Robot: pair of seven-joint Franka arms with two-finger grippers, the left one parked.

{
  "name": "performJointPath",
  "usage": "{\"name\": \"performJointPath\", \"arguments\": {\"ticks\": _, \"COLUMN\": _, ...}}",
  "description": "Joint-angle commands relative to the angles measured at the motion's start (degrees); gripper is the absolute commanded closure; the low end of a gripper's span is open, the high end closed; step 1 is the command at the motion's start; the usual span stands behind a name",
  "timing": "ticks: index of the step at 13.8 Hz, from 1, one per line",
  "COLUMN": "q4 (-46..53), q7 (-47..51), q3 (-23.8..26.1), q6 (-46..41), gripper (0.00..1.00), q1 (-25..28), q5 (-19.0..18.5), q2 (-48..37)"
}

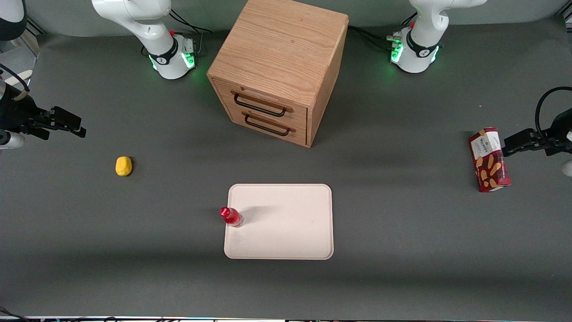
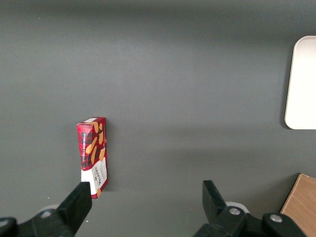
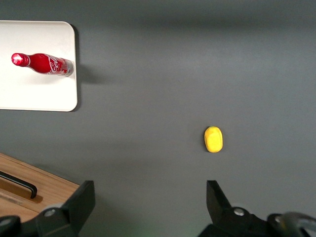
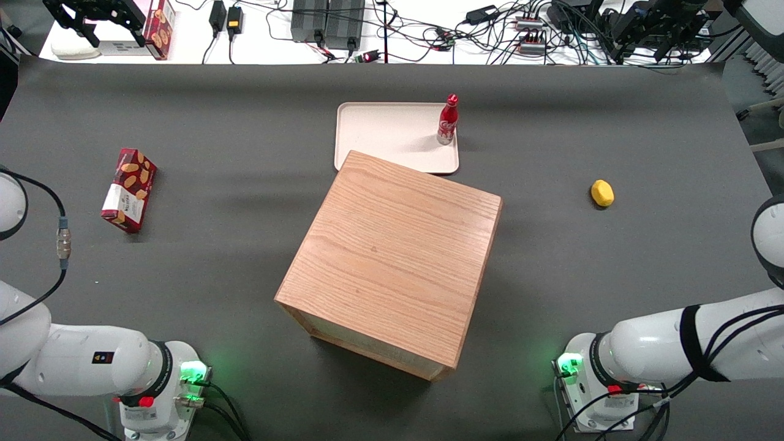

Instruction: Place coke bottle on tray

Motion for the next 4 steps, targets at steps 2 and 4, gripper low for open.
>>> {"name": "performJointPath", "arguments": {"ticks": 2, "q4": -1.33, "q7": -0.96, "q3": -0.42, "q6": 0.64, "gripper": 0.00, "q1": 0.65, "q5": -0.51, "q2": -1.57}}
{"name": "performJointPath", "arguments": {"ticks": 4, "q4": -1.33, "q7": -0.96, "q3": -0.42, "q6": 0.55, "gripper": 0.00, "q1": 0.65, "q5": -0.59, "q2": -1.57}}
